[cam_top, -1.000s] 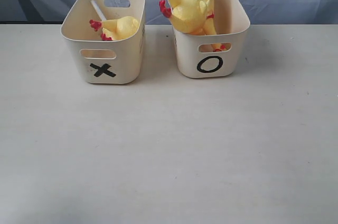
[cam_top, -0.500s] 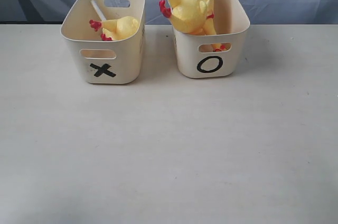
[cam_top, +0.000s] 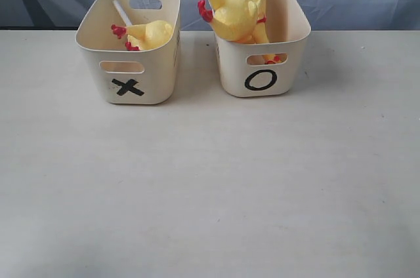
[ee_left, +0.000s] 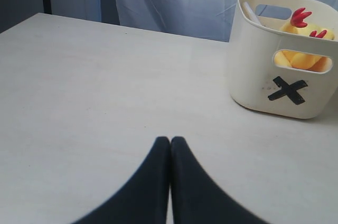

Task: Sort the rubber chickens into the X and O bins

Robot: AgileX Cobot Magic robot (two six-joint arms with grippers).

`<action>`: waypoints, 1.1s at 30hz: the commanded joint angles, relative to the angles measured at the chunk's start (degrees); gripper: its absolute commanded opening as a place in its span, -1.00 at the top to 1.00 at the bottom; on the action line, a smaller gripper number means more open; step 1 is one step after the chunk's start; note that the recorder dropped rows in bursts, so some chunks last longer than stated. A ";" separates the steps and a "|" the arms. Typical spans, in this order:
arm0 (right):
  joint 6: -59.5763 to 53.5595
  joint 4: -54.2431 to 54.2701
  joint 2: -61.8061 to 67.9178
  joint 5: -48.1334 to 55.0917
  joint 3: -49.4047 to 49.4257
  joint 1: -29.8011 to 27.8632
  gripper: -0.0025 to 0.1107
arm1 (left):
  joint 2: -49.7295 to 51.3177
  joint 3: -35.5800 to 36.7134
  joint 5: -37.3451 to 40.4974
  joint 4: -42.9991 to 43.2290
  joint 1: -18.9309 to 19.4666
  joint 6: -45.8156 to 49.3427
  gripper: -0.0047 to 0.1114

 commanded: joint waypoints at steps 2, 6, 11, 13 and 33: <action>-2.29 1.76 -0.12 -0.37 0.18 -0.23 0.97 | -0.20 -0.15 -0.63 0.03 -0.46 -0.29 0.92; -2.29 1.76 -0.12 -0.48 0.18 -0.23 0.97 | -0.20 -0.15 -0.63 0.03 -0.46 -0.29 0.92; -2.41 1.76 -0.12 -0.46 0.18 -0.23 0.97 | -0.20 -0.15 -0.63 0.03 -0.46 -0.29 0.92; -4.12 1.90 -0.12 -0.46 0.18 -0.23 0.97 | -0.20 -0.15 -0.63 0.03 -0.46 -0.29 0.92; -9.65 6.41 -0.12 -0.50 0.18 0.12 0.97 | -0.20 -0.15 -0.63 0.03 -0.46 -0.29 0.92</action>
